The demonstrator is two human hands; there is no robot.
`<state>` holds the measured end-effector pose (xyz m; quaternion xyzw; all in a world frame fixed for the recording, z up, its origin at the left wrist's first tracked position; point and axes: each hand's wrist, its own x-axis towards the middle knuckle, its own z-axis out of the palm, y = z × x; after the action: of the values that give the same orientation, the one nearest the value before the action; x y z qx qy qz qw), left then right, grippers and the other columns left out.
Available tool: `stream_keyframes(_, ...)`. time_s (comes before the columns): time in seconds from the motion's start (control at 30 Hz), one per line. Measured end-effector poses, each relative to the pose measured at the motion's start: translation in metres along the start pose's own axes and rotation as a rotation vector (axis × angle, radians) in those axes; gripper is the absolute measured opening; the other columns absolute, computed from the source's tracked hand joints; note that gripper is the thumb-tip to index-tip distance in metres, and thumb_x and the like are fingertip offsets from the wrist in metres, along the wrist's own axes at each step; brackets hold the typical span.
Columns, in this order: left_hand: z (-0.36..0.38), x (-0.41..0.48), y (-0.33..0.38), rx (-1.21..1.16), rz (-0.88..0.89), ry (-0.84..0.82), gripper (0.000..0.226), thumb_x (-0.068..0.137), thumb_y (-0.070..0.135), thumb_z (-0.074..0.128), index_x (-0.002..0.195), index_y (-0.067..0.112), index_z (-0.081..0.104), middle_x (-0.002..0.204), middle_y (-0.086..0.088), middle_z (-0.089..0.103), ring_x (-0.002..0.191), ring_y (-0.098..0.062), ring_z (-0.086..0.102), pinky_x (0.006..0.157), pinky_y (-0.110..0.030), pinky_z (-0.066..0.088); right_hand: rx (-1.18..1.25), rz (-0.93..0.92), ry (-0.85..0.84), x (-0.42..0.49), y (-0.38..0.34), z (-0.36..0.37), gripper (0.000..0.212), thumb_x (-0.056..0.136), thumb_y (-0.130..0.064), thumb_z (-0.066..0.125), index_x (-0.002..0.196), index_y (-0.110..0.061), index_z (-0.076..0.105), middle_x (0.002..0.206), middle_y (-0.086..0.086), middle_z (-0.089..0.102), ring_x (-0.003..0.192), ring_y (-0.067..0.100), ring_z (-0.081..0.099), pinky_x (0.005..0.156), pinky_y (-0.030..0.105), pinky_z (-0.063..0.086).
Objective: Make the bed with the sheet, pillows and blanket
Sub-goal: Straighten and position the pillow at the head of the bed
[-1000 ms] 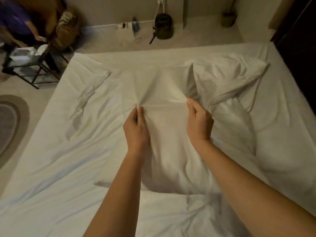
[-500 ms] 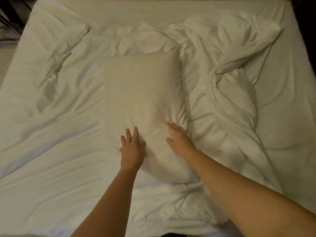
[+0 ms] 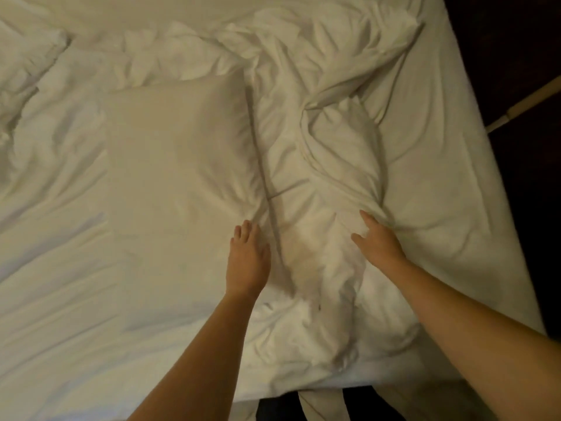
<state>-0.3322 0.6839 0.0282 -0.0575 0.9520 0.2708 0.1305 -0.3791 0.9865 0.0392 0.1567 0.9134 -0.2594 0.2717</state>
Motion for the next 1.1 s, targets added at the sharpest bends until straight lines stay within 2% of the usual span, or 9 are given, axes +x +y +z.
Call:
stream_keyframes(0.1,0.041,-0.021,0.035,-0.084,-0.037,-0.020,0.045,0.104,0.026,0.056,0.147,0.012,0.056,0.153,-0.010,0.053,0.147,-0.033,0.040,0.120,-0.043,0.034,0.012,0.047,0.008,0.013,0.049,-0.016,0.074,0.095,-0.035,0.066,0.159,-0.020,0.032,0.156,0.010,0.045,0.139,0.032,0.047,0.112,0.039,0.040)
stream_keyframes(0.23,0.093,-0.056,0.070,-0.247,-0.186,-0.085,0.033,0.101,0.043,0.060,0.132,0.033,0.066,0.119,0.007,0.075,0.104,-0.010,0.070,0.088,-0.024,0.051,0.097,0.052,-0.015,0.036,0.090,-0.024,0.075,0.091,-0.039,0.069,0.155,-0.016,0.038,0.154,0.009,0.049,0.137,0.029,0.050,0.111,0.037,0.040)
stream_keyframes(0.4,0.159,-0.094,0.086,-0.302,-0.257,-0.253,0.083,0.080,0.070,0.070,0.150,0.031,0.047,0.141,0.014,0.056,0.128,-0.011,0.054,0.108,-0.035,0.047,0.280,0.049,-0.079,0.060,0.110,-0.023,0.073,0.091,-0.042,0.071,0.153,-0.017,0.042,0.150,0.005,0.051,0.134,0.025,0.052,0.108,0.033,0.040)
stream_keyframes(0.57,0.207,-0.110,0.076,-0.157,-0.214,-0.156,0.069,0.086,0.053,0.067,0.148,0.027,0.051,0.135,0.004,0.065,0.123,-0.021,0.059,0.106,-0.039,0.047,0.368,0.004,-0.128,0.067,0.113,-0.029,0.028,0.087,-0.031,0.078,0.107,-0.016,0.066,0.101,0.005,0.070,0.089,0.023,0.066,0.071,0.027,0.050)
stream_keyframes(0.63,0.214,-0.116,0.074,-0.159,-0.229,-0.095,0.066,0.091,0.048,0.068,0.149,0.022,0.052,0.139,0.000,0.063,0.127,-0.024,0.057,0.109,-0.042,0.045,0.447,-0.020,-0.144,0.065,0.113,-0.035,0.034,0.085,-0.027,0.081,0.114,-0.015,0.066,0.105,0.003,0.071,0.092,0.018,0.067,0.078,0.025,0.054)
stream_keyframes(0.73,0.221,-0.123,0.073,-0.124,-0.246,-0.081,0.063,0.096,0.044,0.064,0.153,0.022,0.048,0.147,0.000,0.058,0.136,-0.025,0.051,0.115,-0.042,0.042,0.566,0.004,-0.308,0.059,0.116,-0.038,0.037,0.088,-0.025,0.077,0.121,-0.008,0.069,0.117,0.013,0.073,0.109,0.027,0.070,0.099,0.041,0.053)
stream_keyframes(0.93,0.218,-0.131,0.079,-0.074,-0.228,-0.089,0.058,0.099,0.033,0.062,0.153,0.018,0.048,0.150,-0.004,0.056,0.139,-0.030,0.048,0.117,-0.046,0.040,0.473,-0.061,-0.365,0.029,0.119,-0.051,0.025,0.093,-0.025,0.073,0.108,-0.005,0.072,0.097,0.011,0.074,0.081,0.015,0.064,0.066,0.022,0.048)
stream_keyframes(1.0,0.216,-0.134,0.084,-0.048,-0.230,-0.094,0.058,0.099,0.030,0.061,0.154,0.018,0.047,0.153,-0.003,0.054,0.142,-0.030,0.045,0.120,-0.045,0.038,0.464,-0.108,-0.322,0.020,0.128,-0.054,0.025,0.093,-0.017,0.073,0.110,0.000,0.069,0.096,0.010,0.073,0.078,0.013,0.063,0.063,0.014,0.049)
stream_keyframes(1.1,0.214,-0.142,0.089,-0.028,-0.231,-0.115,0.058,0.101,0.030,0.060,0.156,0.020,0.044,0.157,-0.001,0.048,0.148,-0.027,0.038,0.122,-0.044,0.035,0.429,-0.098,-0.270,0.005,0.145,-0.061,0.023,0.090,-0.021,0.077,0.105,-0.008,0.066,0.096,0.003,0.073,0.081,0.014,0.066,0.068,0.020,0.051)
